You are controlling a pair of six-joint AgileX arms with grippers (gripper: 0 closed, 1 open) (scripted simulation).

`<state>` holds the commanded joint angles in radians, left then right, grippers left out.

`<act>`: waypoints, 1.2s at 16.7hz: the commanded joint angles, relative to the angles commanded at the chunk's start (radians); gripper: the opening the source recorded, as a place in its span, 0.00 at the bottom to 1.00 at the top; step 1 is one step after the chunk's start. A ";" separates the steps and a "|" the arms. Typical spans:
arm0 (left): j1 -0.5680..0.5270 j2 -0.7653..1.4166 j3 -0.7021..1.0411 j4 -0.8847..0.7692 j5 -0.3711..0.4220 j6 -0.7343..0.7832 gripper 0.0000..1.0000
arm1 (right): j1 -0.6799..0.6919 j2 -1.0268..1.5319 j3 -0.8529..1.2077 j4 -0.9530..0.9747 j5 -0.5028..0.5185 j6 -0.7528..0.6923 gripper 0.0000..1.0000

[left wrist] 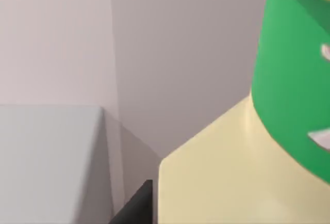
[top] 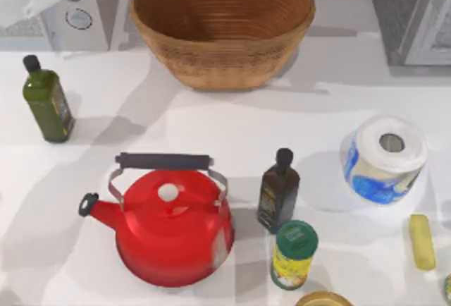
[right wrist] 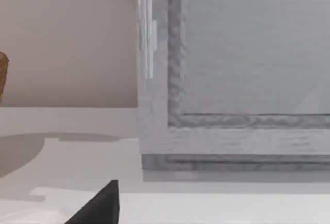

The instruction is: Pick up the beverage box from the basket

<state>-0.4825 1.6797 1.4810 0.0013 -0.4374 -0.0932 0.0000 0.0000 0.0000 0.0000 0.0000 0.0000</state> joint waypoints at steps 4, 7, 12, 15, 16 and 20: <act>0.110 -0.407 -0.347 -0.001 0.098 0.021 0.00 | 0.000 0.000 0.000 0.000 0.000 0.000 1.00; 0.202 -0.748 -0.635 -0.002 0.180 0.038 0.00 | 0.000 0.000 0.000 0.000 0.000 0.000 1.00; 0.350 -1.279 -1.102 -0.001 0.314 0.066 0.00 | 0.000 0.000 0.000 0.000 0.000 0.000 1.00; 0.421 -1.507 -1.317 -0.001 0.379 0.080 0.00 | 0.000 0.000 0.000 0.000 0.000 0.000 1.00; 0.440 -1.562 -1.370 -0.001 0.397 0.084 0.00 | 0.000 0.000 0.000 0.000 0.000 0.000 1.00; 0.482 -1.677 -1.479 -0.001 0.436 0.093 0.00 | 0.000 0.000 0.000 0.000 0.000 0.000 1.00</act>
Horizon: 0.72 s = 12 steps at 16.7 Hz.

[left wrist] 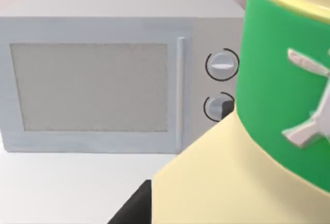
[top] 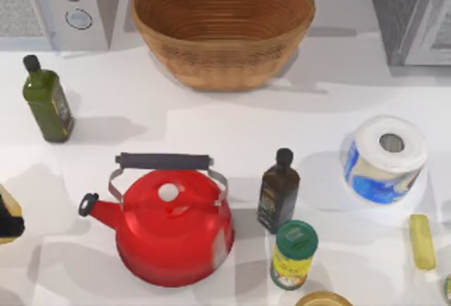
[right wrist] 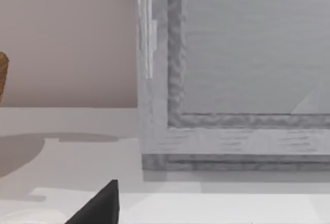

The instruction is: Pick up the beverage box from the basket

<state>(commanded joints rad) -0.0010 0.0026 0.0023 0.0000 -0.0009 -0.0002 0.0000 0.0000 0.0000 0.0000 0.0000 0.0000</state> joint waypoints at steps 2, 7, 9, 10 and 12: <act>0.001 -0.003 -0.002 0.000 0.001 0.000 0.00 | 0.000 0.000 0.000 0.000 0.000 0.000 1.00; -0.009 0.017 0.005 0.013 -0.014 0.000 0.00 | 0.000 0.000 0.000 0.000 0.000 0.000 1.00; -0.035 0.074 0.028 0.057 -0.060 -0.006 0.00 | 0.000 0.000 0.000 0.000 0.000 0.000 1.00; -0.051 0.118 0.044 0.087 -0.093 -0.010 0.00 | 0.000 0.000 0.000 0.000 0.000 0.000 1.00; -0.091 0.239 0.082 0.160 -0.170 -0.020 0.00 | 0.000 0.000 0.000 0.000 0.000 0.000 1.00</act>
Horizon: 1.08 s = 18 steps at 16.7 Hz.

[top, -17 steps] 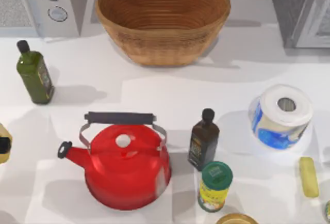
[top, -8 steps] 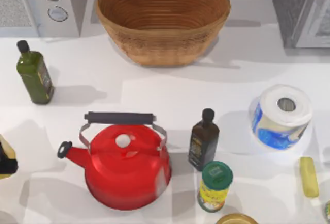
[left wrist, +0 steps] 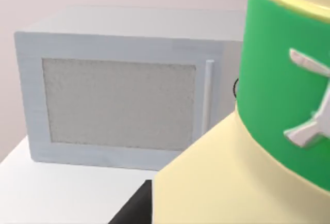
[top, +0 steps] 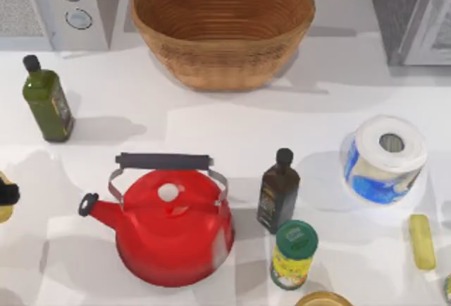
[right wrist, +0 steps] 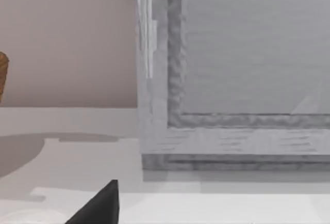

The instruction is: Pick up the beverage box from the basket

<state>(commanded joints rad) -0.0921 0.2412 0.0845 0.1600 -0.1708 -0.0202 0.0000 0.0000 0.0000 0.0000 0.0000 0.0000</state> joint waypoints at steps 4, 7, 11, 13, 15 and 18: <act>-0.086 0.332 0.083 0.157 -0.165 -0.021 0.00 | 0.000 0.000 0.000 0.000 0.000 0.000 1.00; -0.140 0.518 0.134 0.254 -0.268 -0.034 0.00 | 0.000 0.000 0.000 0.000 0.000 0.000 1.00; -0.175 0.619 0.167 0.317 -0.333 -0.042 0.00 | 0.000 0.000 0.000 0.000 0.000 0.000 1.00; -0.175 0.620 0.167 0.317 -0.333 -0.042 0.00 | 0.000 0.000 0.000 0.000 0.000 0.000 1.00; -0.171 0.617 0.161 0.314 -0.331 -0.040 0.00 | 0.000 0.000 0.000 0.000 0.000 0.000 1.00; -0.169 0.656 0.160 0.353 -0.321 -0.039 0.00 | 0.000 0.000 0.000 0.000 0.000 0.000 1.00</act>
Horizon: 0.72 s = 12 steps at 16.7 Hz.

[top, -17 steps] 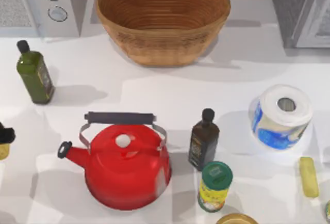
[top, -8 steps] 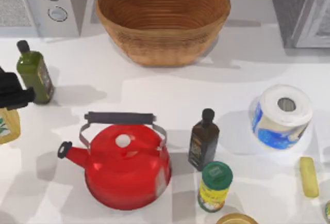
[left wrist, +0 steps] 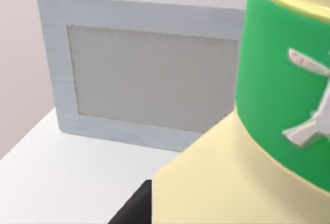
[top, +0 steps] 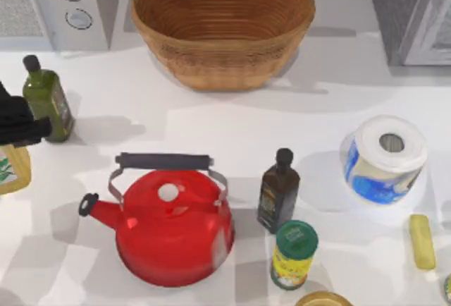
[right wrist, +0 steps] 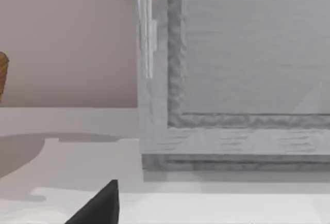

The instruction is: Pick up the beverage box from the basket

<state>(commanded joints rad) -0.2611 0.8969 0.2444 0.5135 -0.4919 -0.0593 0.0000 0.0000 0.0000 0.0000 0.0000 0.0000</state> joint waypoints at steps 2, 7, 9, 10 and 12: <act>0.009 0.077 -0.004 0.078 0.015 0.002 0.00 | 0.000 0.000 0.000 0.000 0.000 0.000 1.00; 0.061 0.324 -0.018 0.352 0.062 0.010 0.00 | 0.000 0.000 0.000 0.000 0.000 0.000 1.00; 0.082 0.404 -0.024 0.444 0.082 0.014 0.00 | 0.000 0.000 0.000 0.000 0.000 0.000 1.00; 0.090 0.434 -0.027 0.477 0.090 0.015 0.00 | 0.000 0.000 0.000 0.000 0.000 0.000 1.00; 0.099 0.467 -0.030 0.511 0.099 0.017 0.00 | 0.000 0.000 0.000 0.000 0.000 0.000 1.00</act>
<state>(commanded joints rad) -0.1618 1.3635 0.2141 1.0245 -0.3931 -0.0423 0.0000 0.0000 0.0000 0.0000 0.0000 0.0000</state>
